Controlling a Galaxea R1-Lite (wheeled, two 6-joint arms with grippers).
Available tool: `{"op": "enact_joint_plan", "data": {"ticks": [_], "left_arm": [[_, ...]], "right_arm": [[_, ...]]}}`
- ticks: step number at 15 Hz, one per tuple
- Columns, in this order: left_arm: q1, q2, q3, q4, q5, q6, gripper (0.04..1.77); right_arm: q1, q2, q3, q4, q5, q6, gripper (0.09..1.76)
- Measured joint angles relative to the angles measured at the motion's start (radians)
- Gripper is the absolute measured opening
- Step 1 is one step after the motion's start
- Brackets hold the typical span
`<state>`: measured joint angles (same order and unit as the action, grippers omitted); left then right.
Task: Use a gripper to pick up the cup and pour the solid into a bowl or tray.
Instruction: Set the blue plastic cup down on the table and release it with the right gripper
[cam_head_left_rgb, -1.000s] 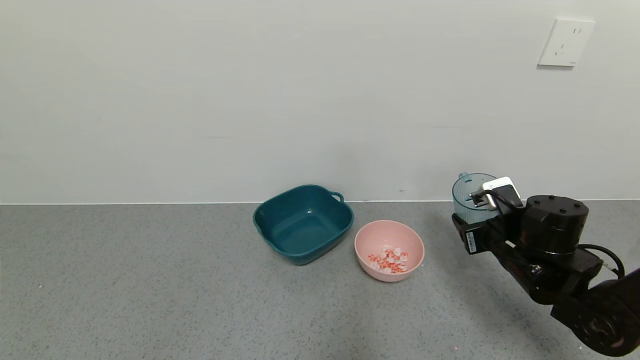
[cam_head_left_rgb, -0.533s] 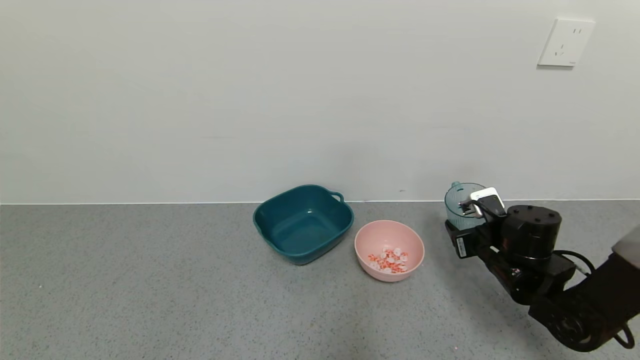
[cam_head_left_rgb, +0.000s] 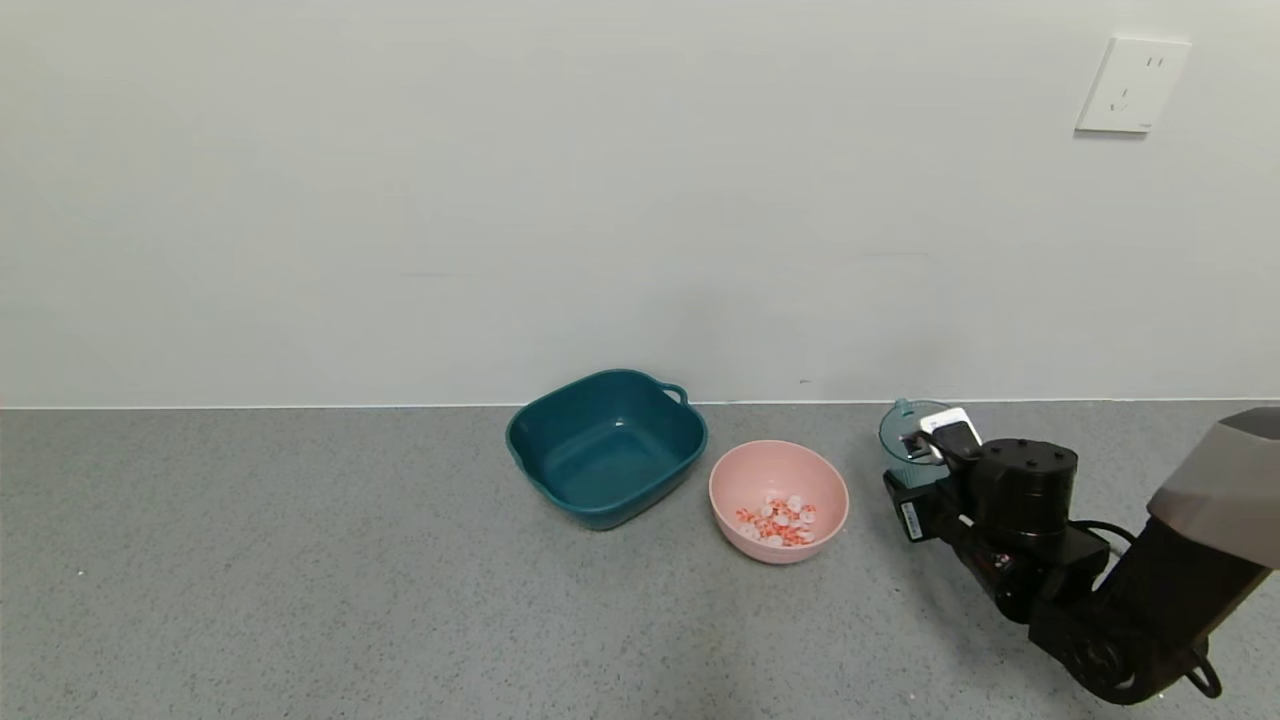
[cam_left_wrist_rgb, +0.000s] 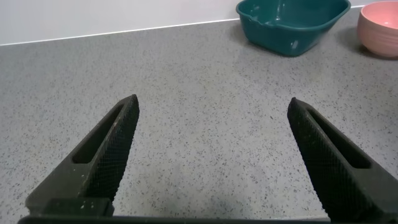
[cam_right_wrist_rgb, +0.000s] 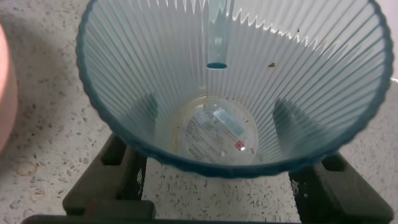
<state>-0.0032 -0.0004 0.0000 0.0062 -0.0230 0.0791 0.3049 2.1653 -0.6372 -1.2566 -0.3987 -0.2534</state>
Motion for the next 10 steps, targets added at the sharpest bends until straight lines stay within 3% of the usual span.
{"op": "enact_joint_plan", "data": {"ticks": [10], "left_arm": [[0.000, 0.000, 0.000, 0.000, 0.000, 0.000, 1.72]], "right_arm": [[-0.004, 0.037, 0.003, 0.000, -0.001, 0.003, 1.31]]}}
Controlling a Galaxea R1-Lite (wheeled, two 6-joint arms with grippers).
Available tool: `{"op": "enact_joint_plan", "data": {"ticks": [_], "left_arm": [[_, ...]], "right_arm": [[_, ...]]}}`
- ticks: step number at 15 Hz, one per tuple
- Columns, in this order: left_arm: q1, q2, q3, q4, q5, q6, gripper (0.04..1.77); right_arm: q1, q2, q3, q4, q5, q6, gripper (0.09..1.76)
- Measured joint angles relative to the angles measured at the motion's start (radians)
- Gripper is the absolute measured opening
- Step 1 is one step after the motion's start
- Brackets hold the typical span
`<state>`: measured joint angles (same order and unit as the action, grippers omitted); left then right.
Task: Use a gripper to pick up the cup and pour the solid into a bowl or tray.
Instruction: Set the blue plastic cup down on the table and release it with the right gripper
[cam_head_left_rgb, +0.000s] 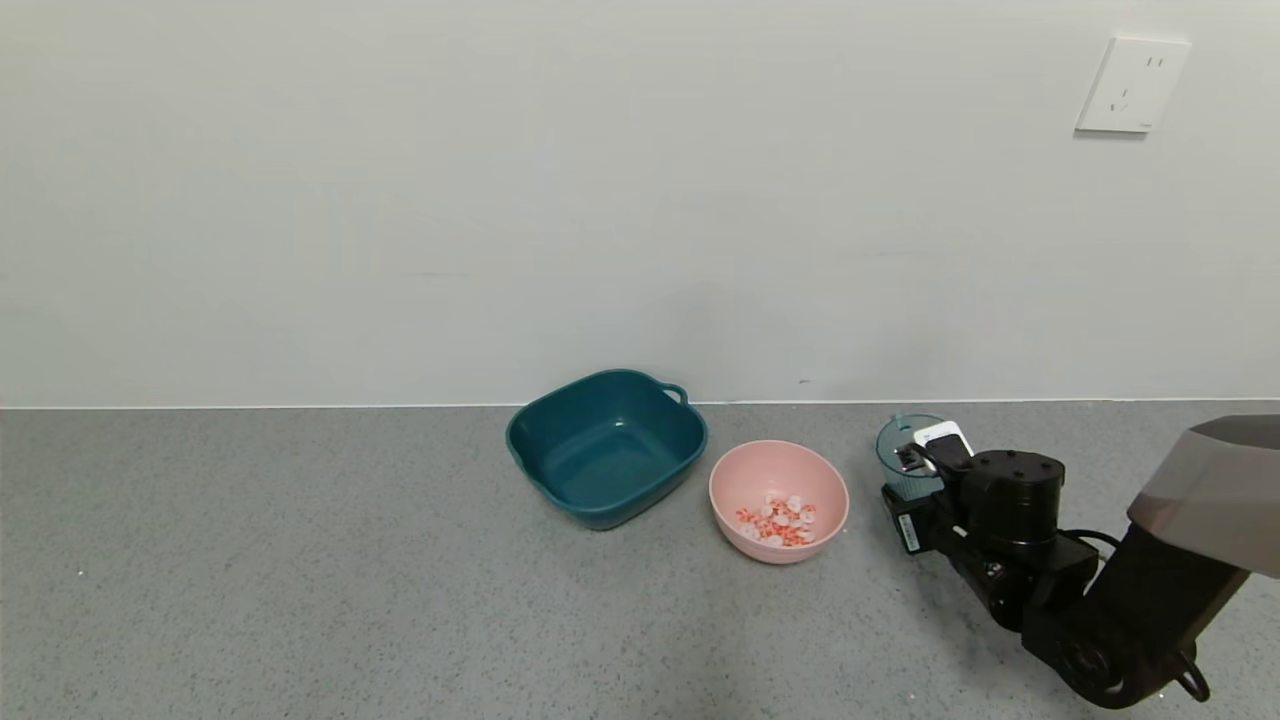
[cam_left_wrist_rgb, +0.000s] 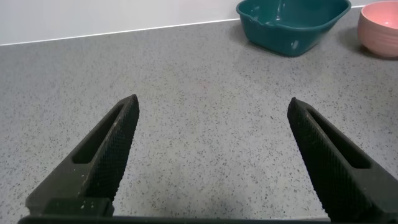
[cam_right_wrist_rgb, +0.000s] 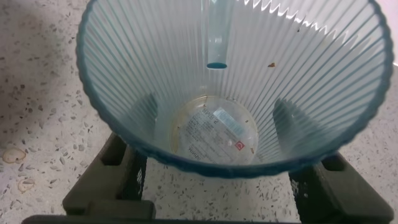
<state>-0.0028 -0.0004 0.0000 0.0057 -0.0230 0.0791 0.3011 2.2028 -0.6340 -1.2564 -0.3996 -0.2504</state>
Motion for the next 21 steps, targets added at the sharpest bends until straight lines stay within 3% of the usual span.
{"op": "enact_joint_plan", "data": {"ticks": [4, 10, 21], "left_arm": [[0.000, 0.000, 0.000, 0.000, 0.000, 0.000, 1.72], [0.000, 0.000, 0.000, 0.000, 0.000, 0.000, 1.72], [0.000, 0.000, 0.000, 0.000, 0.000, 0.000, 1.72]], "right_arm": [[-0.001, 0.006, 0.000, 0.000, 0.000, -0.001, 1.31], [-0.001, 0.007, 0.002, 0.000, -0.003, 0.000, 1.54], [0.000, 0.000, 0.009, 0.026, -0.003, -0.013, 1.67]]}}
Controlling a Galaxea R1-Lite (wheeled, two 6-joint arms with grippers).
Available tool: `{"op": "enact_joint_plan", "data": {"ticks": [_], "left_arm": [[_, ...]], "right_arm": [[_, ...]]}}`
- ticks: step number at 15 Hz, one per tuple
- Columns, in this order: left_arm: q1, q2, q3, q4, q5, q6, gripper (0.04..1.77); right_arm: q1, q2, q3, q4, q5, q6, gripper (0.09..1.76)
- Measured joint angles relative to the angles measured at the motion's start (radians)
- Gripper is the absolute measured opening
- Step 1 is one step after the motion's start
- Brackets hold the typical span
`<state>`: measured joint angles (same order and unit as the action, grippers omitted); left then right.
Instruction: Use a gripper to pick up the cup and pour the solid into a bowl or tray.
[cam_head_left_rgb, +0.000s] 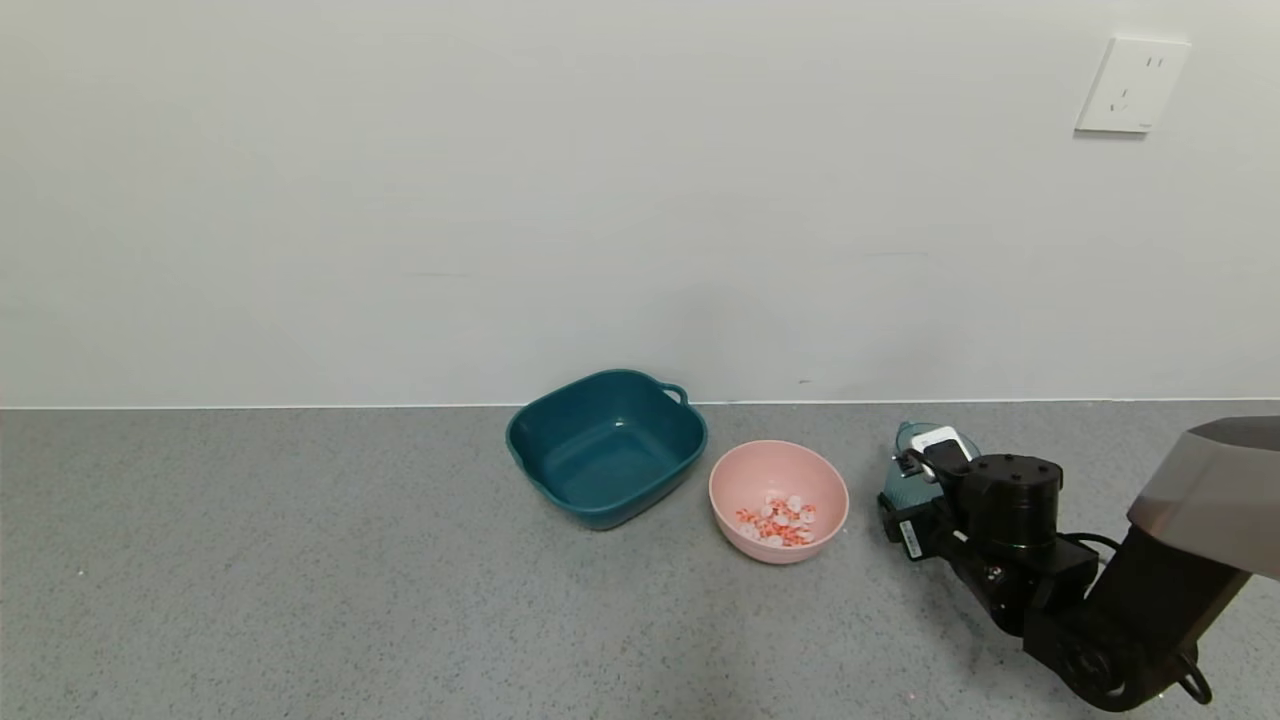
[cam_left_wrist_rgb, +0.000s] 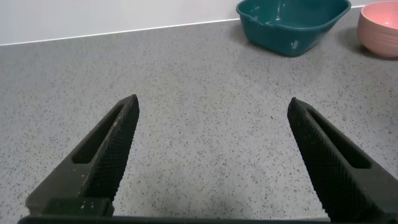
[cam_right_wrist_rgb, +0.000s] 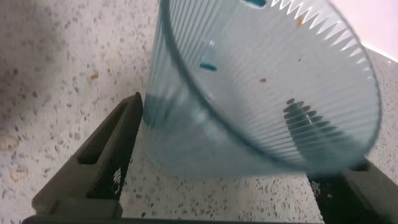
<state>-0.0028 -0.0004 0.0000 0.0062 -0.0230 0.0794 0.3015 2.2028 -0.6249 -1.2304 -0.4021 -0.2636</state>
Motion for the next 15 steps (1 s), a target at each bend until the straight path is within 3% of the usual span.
{"op": "enact_joint_plan", "data": {"ticks": [15], "left_arm": [[0.000, 0.000, 0.000, 0.000, 0.000, 0.000, 1.72]], "right_arm": [[0.009, -0.165, 0.003, 0.374, -0.003, 0.009, 1.70]]}}
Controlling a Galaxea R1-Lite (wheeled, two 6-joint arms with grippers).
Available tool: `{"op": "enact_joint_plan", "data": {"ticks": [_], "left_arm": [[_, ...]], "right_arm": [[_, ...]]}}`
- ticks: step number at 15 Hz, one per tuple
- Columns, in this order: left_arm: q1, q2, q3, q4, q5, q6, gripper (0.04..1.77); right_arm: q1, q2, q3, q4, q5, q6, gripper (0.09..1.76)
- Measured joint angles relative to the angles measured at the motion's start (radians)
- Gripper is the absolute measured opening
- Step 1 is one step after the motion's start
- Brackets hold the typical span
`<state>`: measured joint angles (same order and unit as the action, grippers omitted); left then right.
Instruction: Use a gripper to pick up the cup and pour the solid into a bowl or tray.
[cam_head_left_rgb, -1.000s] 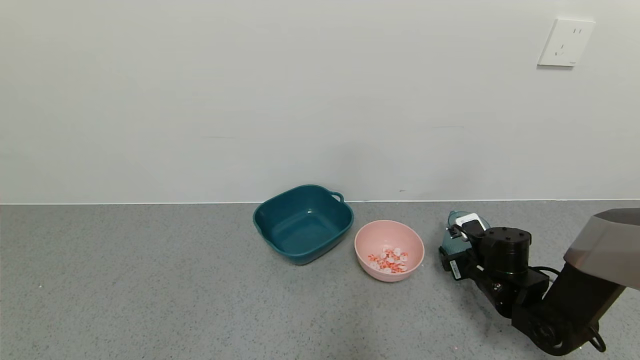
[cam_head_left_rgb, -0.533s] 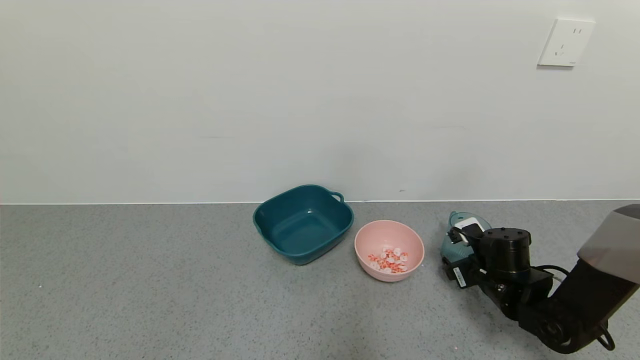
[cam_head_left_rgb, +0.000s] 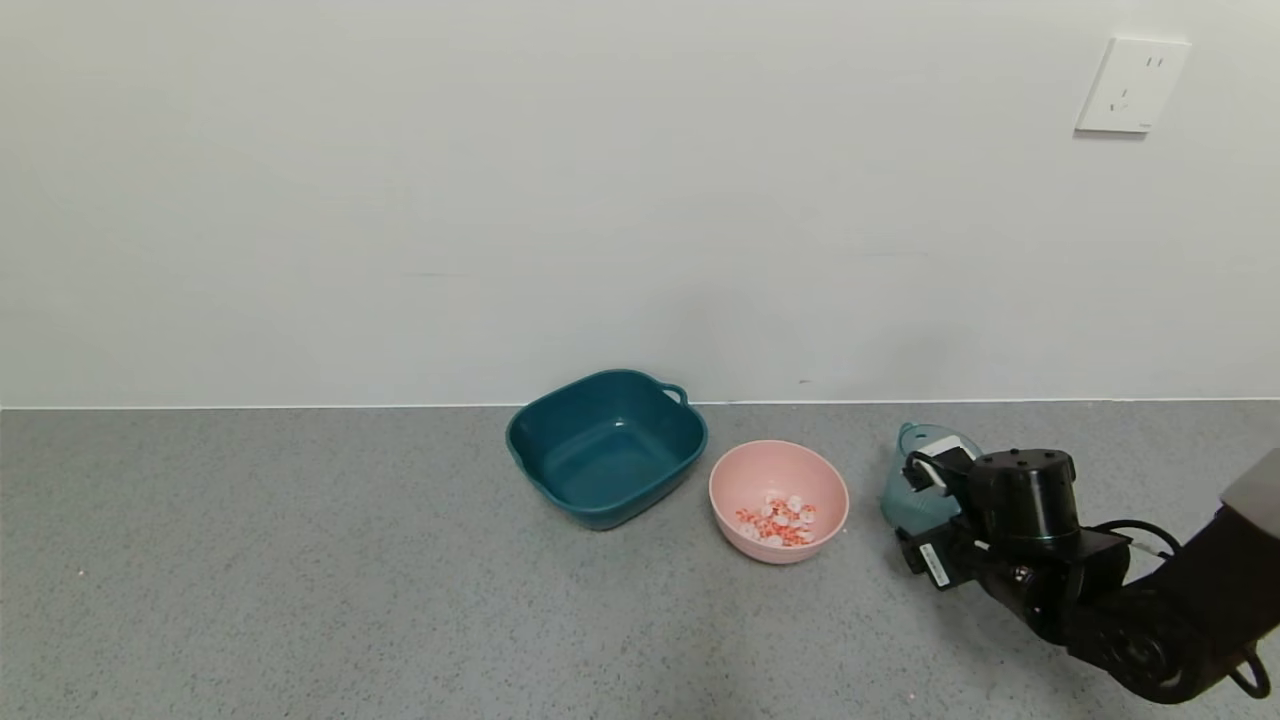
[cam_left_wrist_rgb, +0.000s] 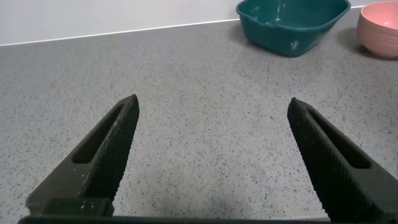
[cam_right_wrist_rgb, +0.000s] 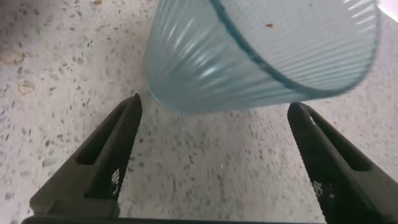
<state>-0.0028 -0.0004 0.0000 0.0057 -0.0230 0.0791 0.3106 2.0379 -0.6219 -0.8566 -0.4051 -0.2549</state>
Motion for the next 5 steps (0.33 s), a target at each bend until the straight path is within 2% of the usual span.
{"op": "enact_joint_plan", "data": {"ticks": [5], "left_arm": [[0.000, 0.000, 0.000, 0.000, 0.000, 0.000, 1.72]], "right_arm": [[-0.010, -0.171, -0.033, 0.206, -0.002, -0.001, 1.70]]}}
